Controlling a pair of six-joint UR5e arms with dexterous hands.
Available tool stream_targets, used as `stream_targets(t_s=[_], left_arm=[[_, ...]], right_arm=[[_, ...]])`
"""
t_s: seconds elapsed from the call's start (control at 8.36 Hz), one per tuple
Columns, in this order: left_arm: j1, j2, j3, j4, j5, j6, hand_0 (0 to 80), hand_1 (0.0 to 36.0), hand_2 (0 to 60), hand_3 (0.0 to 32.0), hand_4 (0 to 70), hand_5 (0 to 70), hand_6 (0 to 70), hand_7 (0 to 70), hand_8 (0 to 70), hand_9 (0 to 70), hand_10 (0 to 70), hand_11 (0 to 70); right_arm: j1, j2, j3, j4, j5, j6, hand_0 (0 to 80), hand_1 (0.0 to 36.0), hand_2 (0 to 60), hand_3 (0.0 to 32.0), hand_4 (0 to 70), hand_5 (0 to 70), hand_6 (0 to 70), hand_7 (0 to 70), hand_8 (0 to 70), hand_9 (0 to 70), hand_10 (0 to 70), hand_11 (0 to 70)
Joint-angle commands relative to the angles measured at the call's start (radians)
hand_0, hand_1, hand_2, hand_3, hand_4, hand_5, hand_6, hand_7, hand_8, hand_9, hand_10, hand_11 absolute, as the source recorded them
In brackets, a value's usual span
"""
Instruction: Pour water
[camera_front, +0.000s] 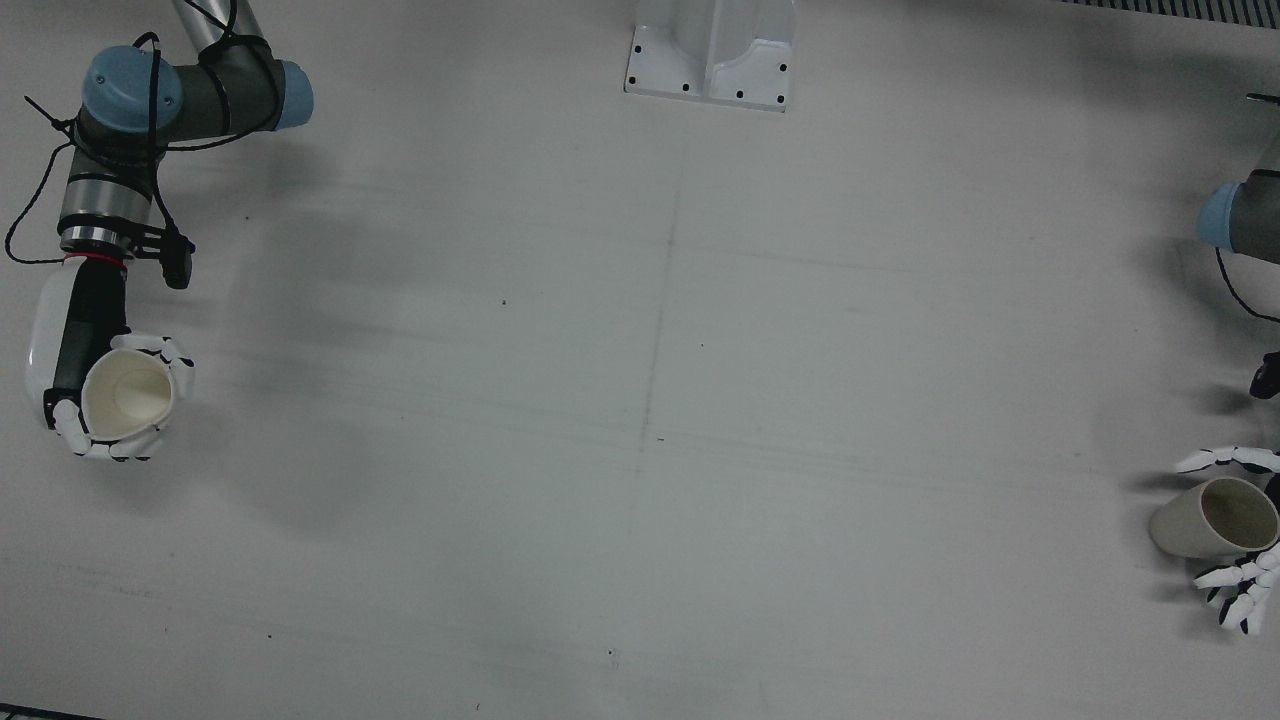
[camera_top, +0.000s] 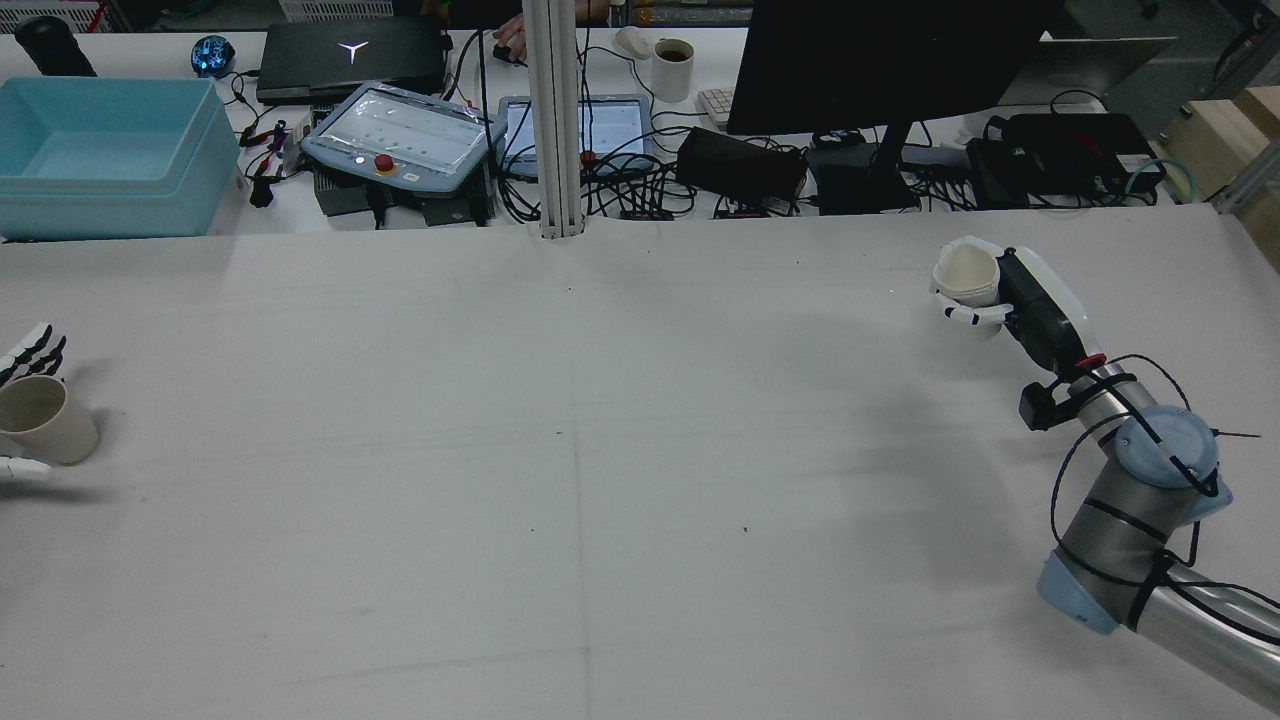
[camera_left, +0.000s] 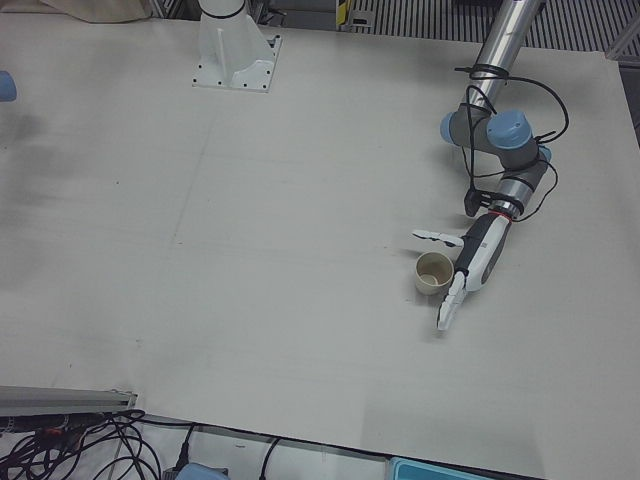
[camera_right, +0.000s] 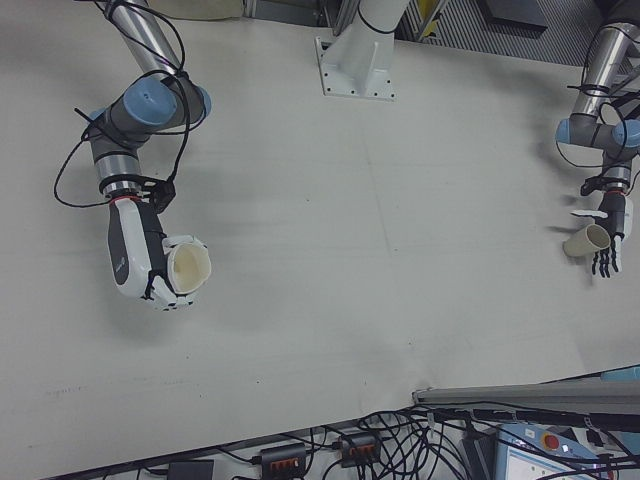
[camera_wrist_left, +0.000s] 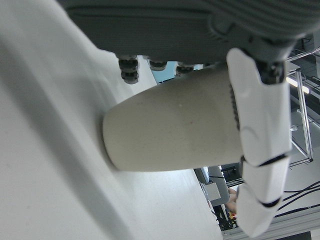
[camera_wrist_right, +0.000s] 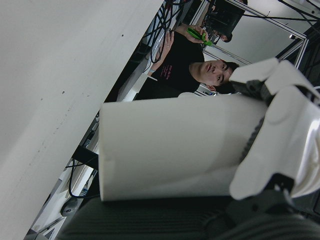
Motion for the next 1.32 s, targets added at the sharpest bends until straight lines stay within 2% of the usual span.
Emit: stream_targets(t_s=[0.0, 0.12, 0.24, 0.48, 0.72, 0.96, 1.08, 1.2], left_arm=[[-0.007, 0.001, 0.009, -0.004, -0.004, -0.003, 62.1, 23.0, 0.0, 12.6, 0.4, 0.0, 0.0, 0.0, 0.0, 0.0, 0.5, 3.6], [-0.009, 0.003, 0.048, -0.030, -0.007, -0.003, 61.3, 22.5, 0.0, 10.0, 0.6, 0.0, 0.0, 0.0, 0.0, 0.0, 0.7, 3.7], [-0.018, 0.007, 0.059, -0.041, -0.007, -0.001, 59.0, 21.4, 0.0, 10.4, 0.0, 0.0, 0.0, 0.0, 0.0, 0.0, 1.0, 4.1], [-0.030, 0.007, 0.055, -0.044, -0.009, -0.004, 57.5, 20.5, 0.0, 13.8, 0.0, 0.0, 0.0, 0.0, 0.0, 0.0, 1.0, 4.0], [-0.030, 0.027, 0.052, -0.061, -0.010, -0.004, 57.5, 20.8, 0.0, 16.0, 0.0, 0.0, 0.0, 0.0, 0.0, 0.0, 1.0, 4.0], [-0.032, 0.059, 0.026, -0.074, -0.012, -0.006, 57.8, 20.8, 0.0, 17.2, 0.0, 0.0, 0.0, 0.0, 0.0, 0.0, 0.8, 3.7], [-0.032, 0.069, 0.006, -0.076, -0.010, -0.004, 58.1, 21.1, 0.0, 17.8, 0.0, 0.0, 0.0, 0.0, 0.0, 0.0, 0.8, 3.8], [-0.032, 0.101, -0.019, -0.081, -0.010, -0.004, 57.8, 21.1, 0.0, 17.8, 0.0, 0.0, 0.0, 0.0, 0.0, 0.0, 0.7, 3.5]], right_arm=[[-0.002, 0.001, -0.018, 0.002, 0.000, 0.000, 46.4, 14.7, 47.4, 0.0, 26.6, 59.2, 55.4, 45.9, 47.5, 60.5, 41.9, 59.3], [-0.002, 0.001, -0.037, 0.009, -0.002, 0.017, 46.3, 14.5, 47.6, 0.0, 27.3, 58.5, 55.7, 46.0, 47.8, 60.9, 42.2, 59.7], [-0.003, 0.002, -0.037, 0.015, -0.003, 0.025, 46.1, 14.0, 47.5, 0.0, 27.9, 57.2, 56.0, 45.7, 48.6, 61.9, 43.5, 61.4], [-0.014, 0.001, -0.037, 0.019, -0.009, 0.080, 46.0, 13.3, 46.6, 0.0, 28.3, 56.2, 57.6, 45.5, 50.8, 64.6, 46.0, 65.1], [-0.037, -0.024, -0.037, 0.020, -0.015, 0.161, 45.9, 12.0, 45.2, 0.0, 33.9, 56.5, 60.7, 47.7, 52.6, 66.7, 48.9, 69.1], [-0.054, -0.053, -0.035, 0.043, -0.002, 0.200, 45.9, 12.4, 46.0, 0.0, 32.1, 55.3, 61.3, 47.1, 51.5, 64.9, 52.3, 70.0], [-0.055, -0.055, -0.043, 0.084, 0.044, 0.177, 46.0, 12.3, 46.1, 0.0, 30.2, 53.5, 62.1, 46.4, 52.9, 66.5, 55.1, 70.0], [-0.066, -0.052, -0.073, 0.124, 0.111, 0.131, 46.3, 13.1, 44.3, 0.0, 22.2, 51.2, 61.5, 43.4, 54.3, 68.1, 55.9, 70.0]])
